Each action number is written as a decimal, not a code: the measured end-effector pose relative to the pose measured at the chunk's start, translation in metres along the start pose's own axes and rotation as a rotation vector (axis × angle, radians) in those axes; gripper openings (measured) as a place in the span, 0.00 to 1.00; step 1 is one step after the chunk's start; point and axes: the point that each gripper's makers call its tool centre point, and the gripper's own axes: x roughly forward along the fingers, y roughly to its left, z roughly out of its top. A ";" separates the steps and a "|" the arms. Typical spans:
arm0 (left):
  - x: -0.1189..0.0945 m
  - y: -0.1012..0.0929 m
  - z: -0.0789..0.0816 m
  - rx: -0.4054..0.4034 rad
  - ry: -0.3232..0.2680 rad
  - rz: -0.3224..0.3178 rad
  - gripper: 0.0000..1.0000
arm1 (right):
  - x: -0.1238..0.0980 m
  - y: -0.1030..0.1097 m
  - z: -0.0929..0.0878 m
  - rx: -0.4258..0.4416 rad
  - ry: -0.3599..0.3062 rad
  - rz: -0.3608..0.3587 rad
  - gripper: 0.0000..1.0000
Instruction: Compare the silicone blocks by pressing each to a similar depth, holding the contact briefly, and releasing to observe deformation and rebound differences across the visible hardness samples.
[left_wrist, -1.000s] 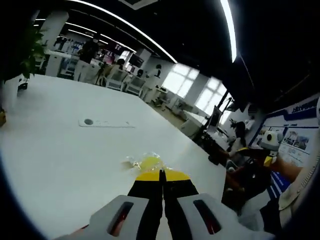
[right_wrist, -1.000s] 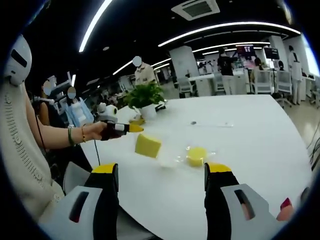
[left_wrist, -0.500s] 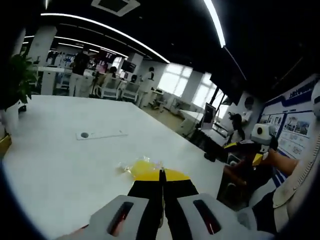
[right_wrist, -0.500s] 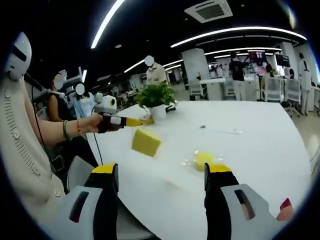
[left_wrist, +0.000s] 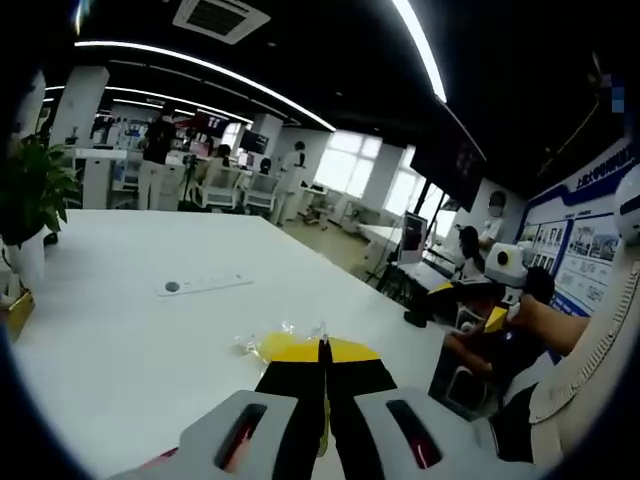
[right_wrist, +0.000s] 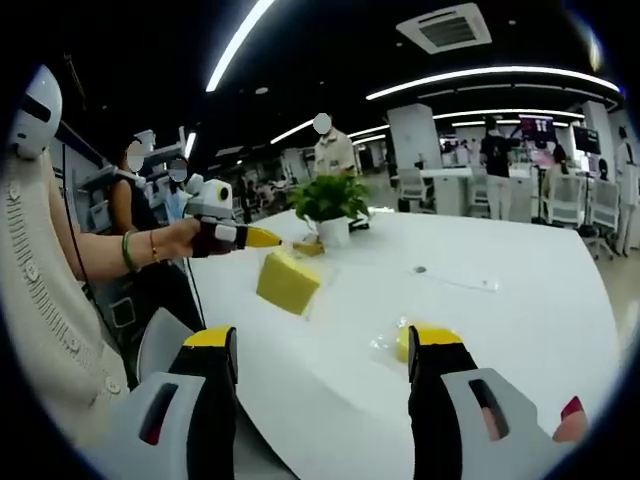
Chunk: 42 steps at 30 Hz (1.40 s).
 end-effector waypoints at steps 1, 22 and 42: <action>0.000 -0.001 0.003 0.004 0.000 -0.001 0.00 | 0.001 0.000 0.002 -0.007 0.001 0.008 0.63; 0.015 -0.022 0.041 0.111 0.031 -0.068 0.00 | 0.054 -0.002 0.060 -0.202 0.071 0.159 0.71; 0.023 -0.042 0.046 0.175 0.079 -0.149 0.00 | 0.107 0.010 0.056 -0.271 0.179 0.286 0.75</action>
